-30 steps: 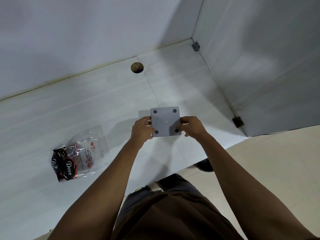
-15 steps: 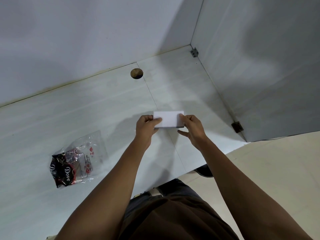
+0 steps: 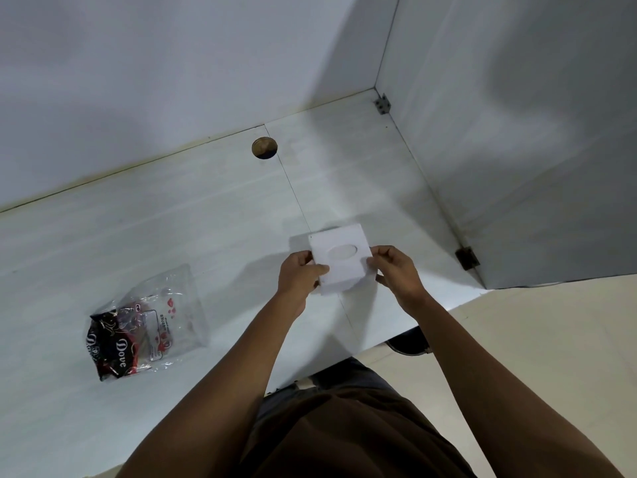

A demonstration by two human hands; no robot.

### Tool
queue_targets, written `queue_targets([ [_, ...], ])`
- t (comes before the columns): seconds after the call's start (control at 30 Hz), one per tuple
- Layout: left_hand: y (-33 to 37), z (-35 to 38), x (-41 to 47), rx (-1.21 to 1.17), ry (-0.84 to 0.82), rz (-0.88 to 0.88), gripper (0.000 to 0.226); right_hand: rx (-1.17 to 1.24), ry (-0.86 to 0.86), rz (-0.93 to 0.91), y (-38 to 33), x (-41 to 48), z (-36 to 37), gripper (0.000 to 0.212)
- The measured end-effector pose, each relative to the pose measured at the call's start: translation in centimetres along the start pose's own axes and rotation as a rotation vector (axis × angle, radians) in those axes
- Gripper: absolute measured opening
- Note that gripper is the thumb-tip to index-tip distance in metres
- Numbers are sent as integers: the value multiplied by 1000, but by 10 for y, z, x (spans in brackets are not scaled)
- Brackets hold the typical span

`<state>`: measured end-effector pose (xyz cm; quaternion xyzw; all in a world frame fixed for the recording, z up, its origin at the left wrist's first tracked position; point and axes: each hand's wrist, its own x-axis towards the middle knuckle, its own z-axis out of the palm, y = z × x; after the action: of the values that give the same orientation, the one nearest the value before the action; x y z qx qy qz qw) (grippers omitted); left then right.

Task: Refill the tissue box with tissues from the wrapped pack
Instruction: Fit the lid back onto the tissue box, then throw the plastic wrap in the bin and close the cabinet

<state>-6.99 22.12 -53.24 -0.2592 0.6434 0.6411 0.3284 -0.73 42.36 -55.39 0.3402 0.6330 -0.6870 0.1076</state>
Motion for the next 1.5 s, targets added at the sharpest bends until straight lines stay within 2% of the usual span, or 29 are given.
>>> queue_targets([
  [0.13, -4, 11, 4, 13, 17, -11, 38, -66, 15, -37, -4, 4, -8, 28],
  [0.3, 21, 42, 14, 79, -73, -2, 48, -206, 108, -105, -24, 25, -21, 34],
  [0.53, 47, 86, 29, 165, -226, -31, 42, -353, 254, -101, -50, 50, -49, 39],
  [0.63, 48, 85, 31, 190, -209, -30, 48, -412, 238, -102, -49, 50, -50, 38],
  [0.73, 44, 68, 31, 230, -149, -6, 34, -485, 363, -142, -46, 42, -41, 43],
  [0.8, 38, 47, 27, 218, -109, 13, 37, -519, 499, -257, -45, 30, -26, 41],
  [0.87, 30, 18, 17, 172, -70, 49, 29, -567, 551, -396, -44, 13, 0, 34],
  [0.93, 24, -13, 1, 119, -24, 78, 20, -605, 502, -513, -39, -1, 32, 27],
  [1.0, 16, -49, -18, 55, 30, 91, 18, -582, 363, -545, -29, -14, 71, 23],
  [1.17, -8, -149, -61, -56, 195, 111, 20, -645, -75, -397, 5, -40, 168, 24],
  [1.3, -20, -230, -93, -96, 370, 170, 14, -735, -336, -210, 20, -61, 237, 39],
  [1.43, -35, -314, -114, -99, 621, 227, 13, -768, -391, -87, 28, -75, 302, 66],
  [1.5, -47, -346, -110, 35, 781, 194, 19, -747, -355, 21, 29, -77, 325, 78],
])
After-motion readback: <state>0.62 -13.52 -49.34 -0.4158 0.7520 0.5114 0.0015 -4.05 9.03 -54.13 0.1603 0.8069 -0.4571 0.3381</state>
